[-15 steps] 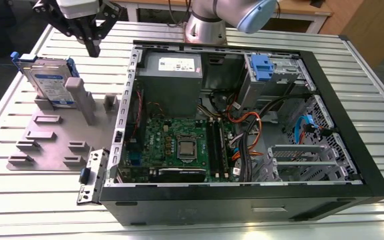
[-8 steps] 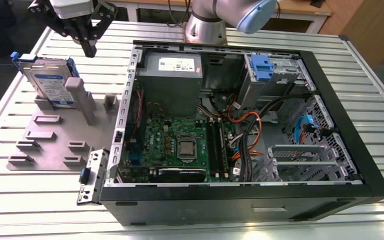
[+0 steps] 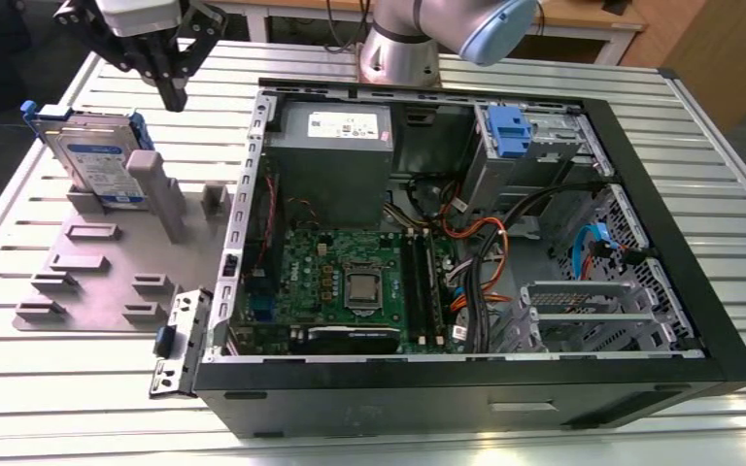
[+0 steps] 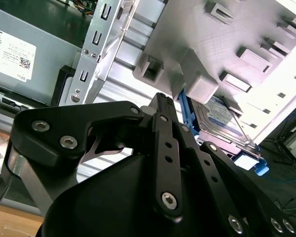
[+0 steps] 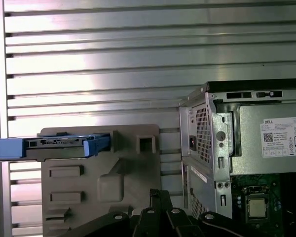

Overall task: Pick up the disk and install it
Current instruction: 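Reach for the disk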

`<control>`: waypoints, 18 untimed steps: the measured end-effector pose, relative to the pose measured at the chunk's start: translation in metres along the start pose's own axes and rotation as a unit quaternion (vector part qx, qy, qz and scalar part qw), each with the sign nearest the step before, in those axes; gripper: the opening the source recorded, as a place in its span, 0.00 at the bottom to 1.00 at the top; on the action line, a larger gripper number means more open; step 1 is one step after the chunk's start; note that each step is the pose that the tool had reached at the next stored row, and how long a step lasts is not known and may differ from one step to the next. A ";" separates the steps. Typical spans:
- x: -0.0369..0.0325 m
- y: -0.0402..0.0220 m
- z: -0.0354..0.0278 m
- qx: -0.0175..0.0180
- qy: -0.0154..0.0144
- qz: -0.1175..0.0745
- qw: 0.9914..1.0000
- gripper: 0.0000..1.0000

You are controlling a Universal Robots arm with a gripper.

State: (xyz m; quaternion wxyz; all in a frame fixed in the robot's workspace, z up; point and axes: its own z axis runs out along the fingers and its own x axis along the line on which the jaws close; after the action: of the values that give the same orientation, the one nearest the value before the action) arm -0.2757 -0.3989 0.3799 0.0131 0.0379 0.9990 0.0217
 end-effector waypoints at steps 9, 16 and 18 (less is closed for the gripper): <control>0.0145 -0.0012 0.0013 0.000 0.000 0.000 1.000 0.11; 0.0323 -0.0023 0.0033 0.000 0.000 0.000 1.000 0.11; 0.0347 -0.0025 0.0035 0.000 0.000 0.000 1.000 0.11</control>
State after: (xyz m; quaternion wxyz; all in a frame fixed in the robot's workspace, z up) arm -0.3103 -0.3986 0.3754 0.0133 0.0379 0.9990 0.0217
